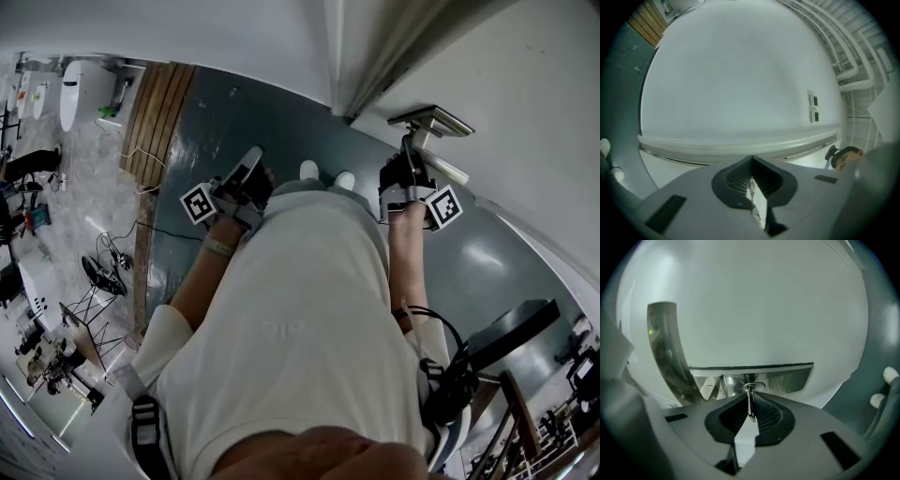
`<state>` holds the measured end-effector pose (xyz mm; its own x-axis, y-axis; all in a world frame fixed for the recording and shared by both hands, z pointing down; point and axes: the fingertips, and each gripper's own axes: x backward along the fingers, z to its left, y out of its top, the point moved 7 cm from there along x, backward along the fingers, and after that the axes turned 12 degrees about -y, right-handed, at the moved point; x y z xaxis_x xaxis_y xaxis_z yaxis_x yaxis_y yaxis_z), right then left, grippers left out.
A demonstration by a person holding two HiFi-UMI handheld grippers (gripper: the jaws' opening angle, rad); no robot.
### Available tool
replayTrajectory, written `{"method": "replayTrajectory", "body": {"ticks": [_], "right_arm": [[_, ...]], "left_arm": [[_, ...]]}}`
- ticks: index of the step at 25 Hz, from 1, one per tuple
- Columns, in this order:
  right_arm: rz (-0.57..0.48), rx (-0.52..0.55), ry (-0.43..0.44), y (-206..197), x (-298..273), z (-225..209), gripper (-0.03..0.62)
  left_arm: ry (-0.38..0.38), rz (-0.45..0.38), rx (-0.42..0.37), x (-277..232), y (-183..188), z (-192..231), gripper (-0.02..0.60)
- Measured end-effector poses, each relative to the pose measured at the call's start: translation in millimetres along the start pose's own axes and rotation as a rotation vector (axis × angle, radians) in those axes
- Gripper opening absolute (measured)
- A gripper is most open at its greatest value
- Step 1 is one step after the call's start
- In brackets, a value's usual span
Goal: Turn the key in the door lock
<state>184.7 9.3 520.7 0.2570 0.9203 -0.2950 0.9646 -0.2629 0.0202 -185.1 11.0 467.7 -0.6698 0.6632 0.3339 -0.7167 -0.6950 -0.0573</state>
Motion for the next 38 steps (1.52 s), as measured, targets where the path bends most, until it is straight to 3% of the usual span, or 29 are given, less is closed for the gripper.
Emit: {"method": "replayTrajectory", "body": {"ticks": [4, 7, 18, 20, 22, 24, 26, 28, 32, 34, 36, 38], "right_arm": [[0.031, -0.229, 0.125, -3, -4, -11, 0.041], [0.047, -0.287, 0.186, -3, -6, -15, 0.041], [0.067, -0.246, 0.231, 0, -9, -18, 0.041], [0.045, -0.202, 0.199, 2, -8, -17, 0.087], [0.002, -0.092, 0.139, 8, -1, -14, 0.087], [-0.037, 0.089, 0.070, 14, 11, -8, 0.089], [-0.072, 0.371, -0.012, 18, 24, 1, 0.089], [-0.107, 0.791, -0.093, 15, 35, 14, 0.089], [-0.179, 1.795, -0.290, -18, 44, 32, 0.089], [-0.179, 2.175, -0.356, -36, 43, 31, 0.089], [-0.162, 2.420, -0.407, -46, 37, 23, 0.089], [-0.148, 2.519, -0.454, -47, 32, 16, 0.089]], "left_arm": [[0.002, -0.004, 0.005, 1, 1, 0, 0.008], [0.003, -0.005, 0.008, 0, 0, 1, 0.008], [0.000, -0.009, 0.015, 0, -1, 4, 0.008], [0.000, -0.009, 0.016, -1, -1, 5, 0.008], [0.000, -0.006, 0.018, -2, -1, 6, 0.008], [0.000, -0.004, 0.019, -2, -1, 8, 0.008], [-0.001, -0.004, 0.022, -2, -1, 9, 0.008], [-0.001, -0.003, 0.027, -3, -1, 11, 0.008], [-0.001, 0.000, 0.036, -5, -4, 17, 0.008], [-0.003, -0.002, 0.042, -6, -4, 19, 0.008], [-0.004, -0.003, 0.045, -6, -5, 20, 0.008], [-0.007, -0.006, 0.045, -5, -5, 19, 0.008]]}}
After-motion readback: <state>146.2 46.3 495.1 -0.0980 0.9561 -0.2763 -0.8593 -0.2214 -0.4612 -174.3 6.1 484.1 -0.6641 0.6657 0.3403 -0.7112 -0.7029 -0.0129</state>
